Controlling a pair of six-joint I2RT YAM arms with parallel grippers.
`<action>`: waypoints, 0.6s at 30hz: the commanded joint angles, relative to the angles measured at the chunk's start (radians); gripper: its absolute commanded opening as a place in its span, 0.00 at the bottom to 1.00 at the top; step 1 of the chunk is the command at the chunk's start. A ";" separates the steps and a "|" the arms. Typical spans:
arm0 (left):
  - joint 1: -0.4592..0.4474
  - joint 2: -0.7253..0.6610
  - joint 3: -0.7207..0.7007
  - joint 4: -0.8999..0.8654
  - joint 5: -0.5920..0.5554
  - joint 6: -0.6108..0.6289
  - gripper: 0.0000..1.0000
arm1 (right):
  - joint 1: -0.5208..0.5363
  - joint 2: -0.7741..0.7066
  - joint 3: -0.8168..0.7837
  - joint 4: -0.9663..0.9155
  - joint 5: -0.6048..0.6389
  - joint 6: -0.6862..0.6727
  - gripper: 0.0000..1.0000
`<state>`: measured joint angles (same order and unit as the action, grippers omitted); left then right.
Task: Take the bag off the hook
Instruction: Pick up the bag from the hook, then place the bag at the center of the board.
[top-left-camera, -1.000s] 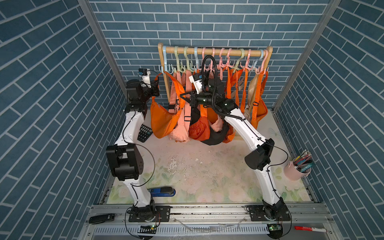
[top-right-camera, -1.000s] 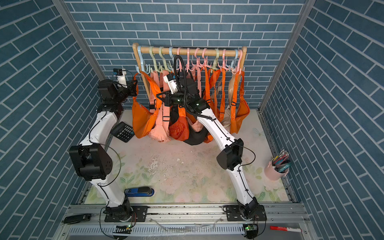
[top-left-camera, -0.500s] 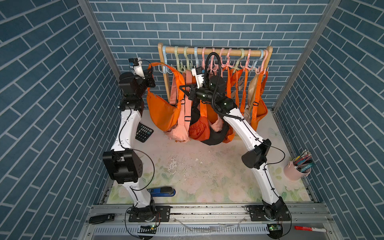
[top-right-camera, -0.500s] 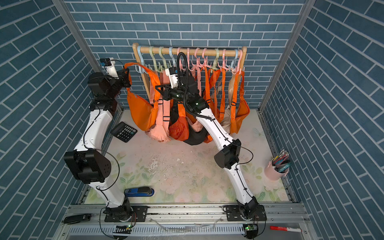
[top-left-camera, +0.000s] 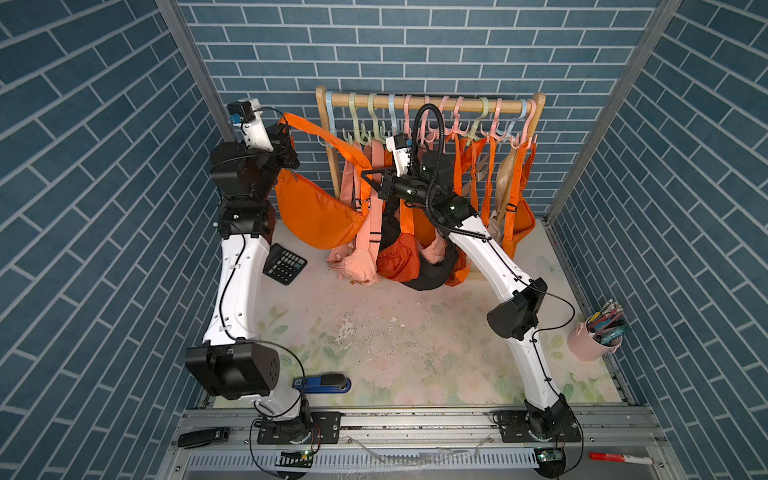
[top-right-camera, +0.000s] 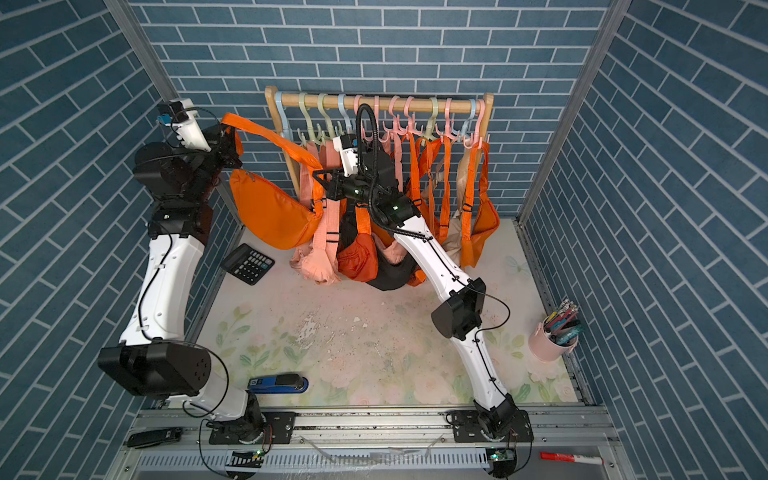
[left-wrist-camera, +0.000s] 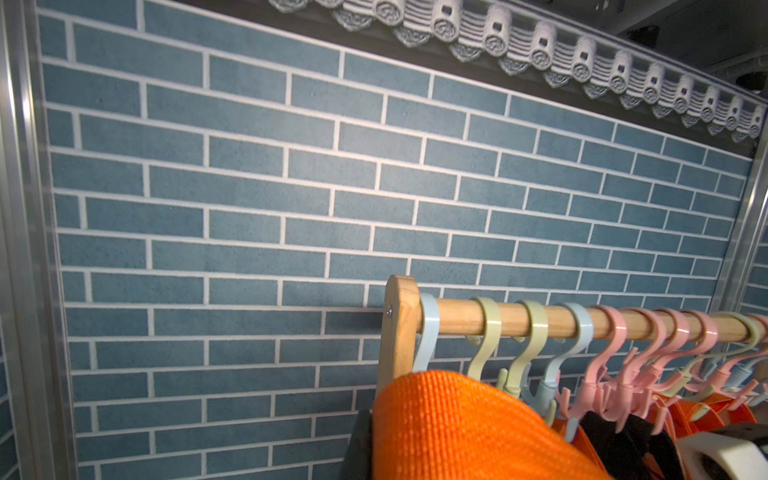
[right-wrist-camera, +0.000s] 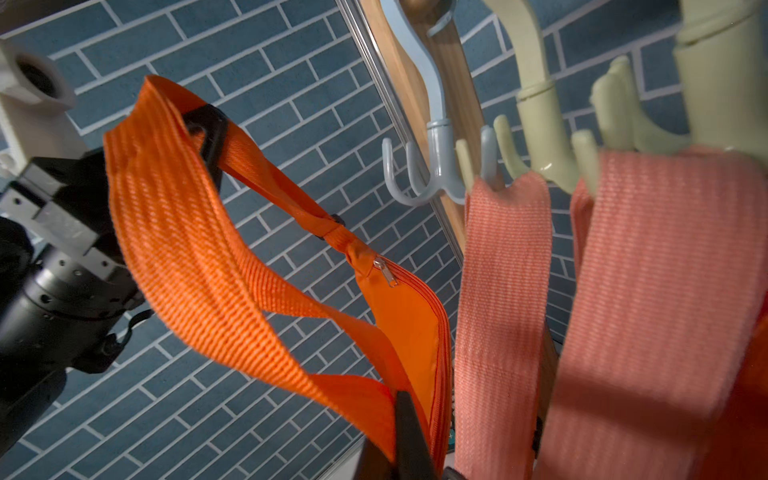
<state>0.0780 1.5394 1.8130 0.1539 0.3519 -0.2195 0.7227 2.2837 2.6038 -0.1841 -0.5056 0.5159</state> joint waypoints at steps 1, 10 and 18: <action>-0.004 -0.077 -0.047 0.010 0.001 0.018 0.00 | 0.028 -0.122 -0.008 -0.031 0.003 -0.065 0.00; -0.009 -0.288 -0.229 0.017 0.031 0.017 0.00 | 0.095 -0.297 -0.214 -0.063 0.027 -0.150 0.00; -0.030 -0.451 -0.373 -0.002 0.037 0.024 0.00 | 0.157 -0.504 -0.474 -0.069 0.104 -0.242 0.00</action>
<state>0.0605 1.1358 1.4712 0.1410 0.3653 -0.2058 0.8665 1.8435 2.1750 -0.2569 -0.4438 0.3397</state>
